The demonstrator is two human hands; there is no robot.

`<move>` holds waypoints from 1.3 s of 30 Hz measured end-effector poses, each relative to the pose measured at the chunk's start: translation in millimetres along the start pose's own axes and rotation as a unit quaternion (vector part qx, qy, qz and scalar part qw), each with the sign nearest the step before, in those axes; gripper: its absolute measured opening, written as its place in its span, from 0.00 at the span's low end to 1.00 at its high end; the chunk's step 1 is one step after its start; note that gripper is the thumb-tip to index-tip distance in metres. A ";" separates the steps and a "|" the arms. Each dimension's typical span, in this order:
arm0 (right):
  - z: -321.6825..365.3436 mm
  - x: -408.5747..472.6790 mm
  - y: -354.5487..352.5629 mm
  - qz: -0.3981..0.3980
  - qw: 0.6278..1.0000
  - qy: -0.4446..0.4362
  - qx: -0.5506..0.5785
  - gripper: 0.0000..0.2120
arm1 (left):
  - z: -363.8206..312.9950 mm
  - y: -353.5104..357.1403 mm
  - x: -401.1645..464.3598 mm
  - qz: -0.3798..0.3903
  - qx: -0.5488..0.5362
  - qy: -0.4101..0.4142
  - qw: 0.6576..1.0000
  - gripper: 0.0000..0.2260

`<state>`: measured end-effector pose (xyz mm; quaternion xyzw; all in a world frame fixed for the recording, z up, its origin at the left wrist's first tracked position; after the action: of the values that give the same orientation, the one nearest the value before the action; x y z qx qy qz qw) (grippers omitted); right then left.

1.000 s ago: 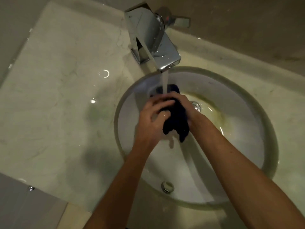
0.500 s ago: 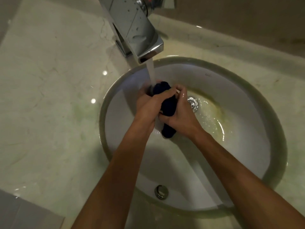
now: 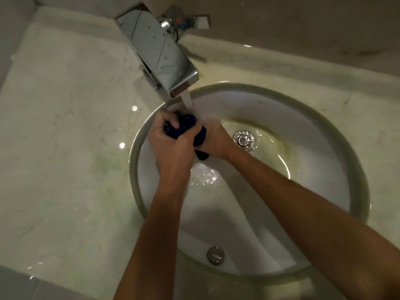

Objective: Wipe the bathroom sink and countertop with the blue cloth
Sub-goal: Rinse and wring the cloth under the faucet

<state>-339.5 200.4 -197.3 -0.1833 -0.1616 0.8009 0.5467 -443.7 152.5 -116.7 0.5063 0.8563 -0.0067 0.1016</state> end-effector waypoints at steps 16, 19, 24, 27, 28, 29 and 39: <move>22.6 -3.9 -43.3 0.142 0.984 0.031 -0.101 0.39 | -7.1 5.9 8.7 -0.015 0.016 0.027 0.999 0.18; 38.9 -22.9 -71.8 0.134 0.982 0.076 -0.106 0.37 | -5.4 9.9 10.5 -0.011 0.050 0.021 0.998 0.20; 86.9 -10.8 -103.0 -0.168 0.981 0.056 -0.085 0.19 | 0.9 11.7 12.4 -0.023 0.047 0.006 0.999 0.20; 109.1 17.5 -104.6 -0.151 0.986 0.054 0.035 0.31 | 0.4 12.2 11.8 -0.010 0.032 0.000 0.999 0.18; 113.8 25.0 -102.6 -0.139 0.987 0.054 0.059 0.32 | -0.2 12.4 10.8 -0.006 0.028 -0.006 1.000 0.18; 118.3 29.5 -100.4 -0.138 0.986 0.055 0.071 0.33 | -0.3 12.5 9.7 -0.003 0.023 -0.013 1.000 0.18; 64.0 -7.2 -87.2 -0.067 0.974 0.137 0.170 0.14 | -10.9 3.6 3.7 0.178 -0.109 -0.076 0.975 0.16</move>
<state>-296.1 220.5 -100.0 -0.1846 0.0412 0.7454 0.6392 -444.1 158.8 -106.4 0.6347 0.7378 0.0662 0.2200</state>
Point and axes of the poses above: each hand's wrist, its own x-axis towards the middle knuckle, its own y-axis out of the palm, z = x × y, the point moved 1 cm from there along x, towards the middle knuckle, and after that the axes turned 5 degrees about -x, right-handed, at the moved point
